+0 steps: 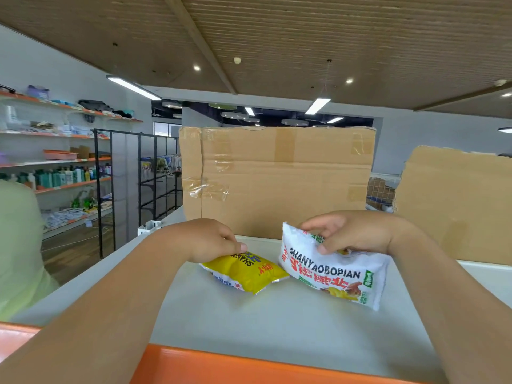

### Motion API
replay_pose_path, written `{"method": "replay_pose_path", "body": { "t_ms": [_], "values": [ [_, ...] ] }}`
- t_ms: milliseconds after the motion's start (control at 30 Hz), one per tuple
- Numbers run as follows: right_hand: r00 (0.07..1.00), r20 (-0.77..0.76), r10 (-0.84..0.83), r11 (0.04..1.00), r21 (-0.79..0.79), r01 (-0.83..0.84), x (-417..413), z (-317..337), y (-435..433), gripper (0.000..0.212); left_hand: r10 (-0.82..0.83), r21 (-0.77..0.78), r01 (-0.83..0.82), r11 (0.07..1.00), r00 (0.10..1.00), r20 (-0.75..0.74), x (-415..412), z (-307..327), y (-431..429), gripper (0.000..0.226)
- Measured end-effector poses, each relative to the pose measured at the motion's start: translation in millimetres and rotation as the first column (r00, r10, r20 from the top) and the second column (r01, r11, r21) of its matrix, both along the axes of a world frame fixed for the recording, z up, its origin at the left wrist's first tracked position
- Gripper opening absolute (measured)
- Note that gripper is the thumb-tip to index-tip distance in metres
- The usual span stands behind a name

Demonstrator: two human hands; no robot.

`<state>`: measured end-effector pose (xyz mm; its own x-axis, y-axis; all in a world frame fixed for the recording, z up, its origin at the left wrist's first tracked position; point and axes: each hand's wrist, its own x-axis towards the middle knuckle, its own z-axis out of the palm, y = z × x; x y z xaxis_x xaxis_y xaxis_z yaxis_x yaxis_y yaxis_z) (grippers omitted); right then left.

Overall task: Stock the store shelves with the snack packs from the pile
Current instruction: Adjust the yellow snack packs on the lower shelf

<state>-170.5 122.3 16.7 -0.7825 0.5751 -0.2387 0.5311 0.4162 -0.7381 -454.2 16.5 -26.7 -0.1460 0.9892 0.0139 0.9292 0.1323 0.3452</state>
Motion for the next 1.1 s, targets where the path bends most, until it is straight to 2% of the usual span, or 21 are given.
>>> {"method": "replay_pose_path", "body": {
  "t_ms": [100,133,233,300,367,533,700,800,833,867,933,967,1033,1100],
  "values": [
    [0.962,0.185,-0.200,0.915,0.386,0.115,4.2,-1.3,15.7,0.045,0.007,-0.009,-0.007,1.000,1.000,-0.012,-1.8,0.1,0.3,0.039],
    [0.947,0.180,-0.265,0.881,0.445,0.162,7.5,0.2,20.3,0.042,0.006,-0.012,-0.006,1.000,1.000,-0.014,-2.2,0.3,0.4,0.040],
    [0.920,0.107,-0.377,0.825,0.491,0.281,20.7,6.7,25.3,0.028,0.003,-0.018,-0.003,1.000,1.000,-0.023,-1.5,1.3,-0.6,0.041],
    [0.918,0.053,-0.394,0.811,0.490,0.320,28.1,8.9,24.8,0.017,0.003,-0.018,-0.003,1.000,1.000,-0.024,-1.7,1.4,-0.4,0.041],
    [0.932,0.032,-0.360,0.847,0.429,0.312,30.0,8.4,24.3,0.017,0.004,-0.015,-0.005,1.000,1.000,-0.025,-1.6,1.5,-0.1,0.039],
    [0.934,0.242,-0.262,0.949,0.240,0.204,16.7,-1.5,26.8,0.038,0.005,-0.010,-0.005,1.000,1.000,-0.017,-3.8,0.9,0.4,0.037],
    [0.966,0.053,-0.253,0.963,0.106,0.247,34.8,-5.5,41.2,0.041,0.001,-0.018,-0.002,1.000,1.000,-0.023,-1.6,2.0,-1.1,0.038],
    [0.962,-0.041,-0.271,0.961,-0.073,0.268,39.9,-8.0,46.4,0.040,0.001,-0.012,-0.001,1.000,1.000,-0.023,-0.7,2.0,-1.5,0.039],
    [0.955,-0.013,-0.296,0.953,-0.077,0.294,39.3,-11.4,47.5,0.035,0.004,-0.011,-0.004,1.000,1.000,-0.020,-0.8,1.8,-1.8,0.038],
    [0.940,0.056,-0.338,0.941,-0.012,0.339,38.9,-15.8,48.3,0.028,0.007,-0.009,-0.007,1.000,1.000,-0.015,-0.9,1.6,-1.8,0.038],
    [0.851,0.146,-0.504,0.856,0.211,0.471,41.3,-20.3,51.5,0.017,0.014,-0.005,-0.014,1.000,1.000,-0.003,-1.0,1.3,-3.1,0.037],
    [0.812,0.102,-0.574,0.804,0.255,0.537,44.1,-19.1,52.5,0.015,0.018,-0.002,-0.018,1.000,1.000,0.001,-0.8,1.3,-4.1,0.037],
    [0.759,-0.110,-0.641,0.728,0.224,0.648,51.5,-10.9,51.8,0.015,0.017,0.025,-0.018,1.000,1.000,0.011,-0.4,2.1,-5.3,0.035],
    [0.803,-0.219,-0.554,0.758,0.266,0.595,54.4,0.0,46.4,0.018,-0.013,0.102,0.009,0.995,0.999,0.036,1.7,3.3,-5.7,0.026]
  ]
}}
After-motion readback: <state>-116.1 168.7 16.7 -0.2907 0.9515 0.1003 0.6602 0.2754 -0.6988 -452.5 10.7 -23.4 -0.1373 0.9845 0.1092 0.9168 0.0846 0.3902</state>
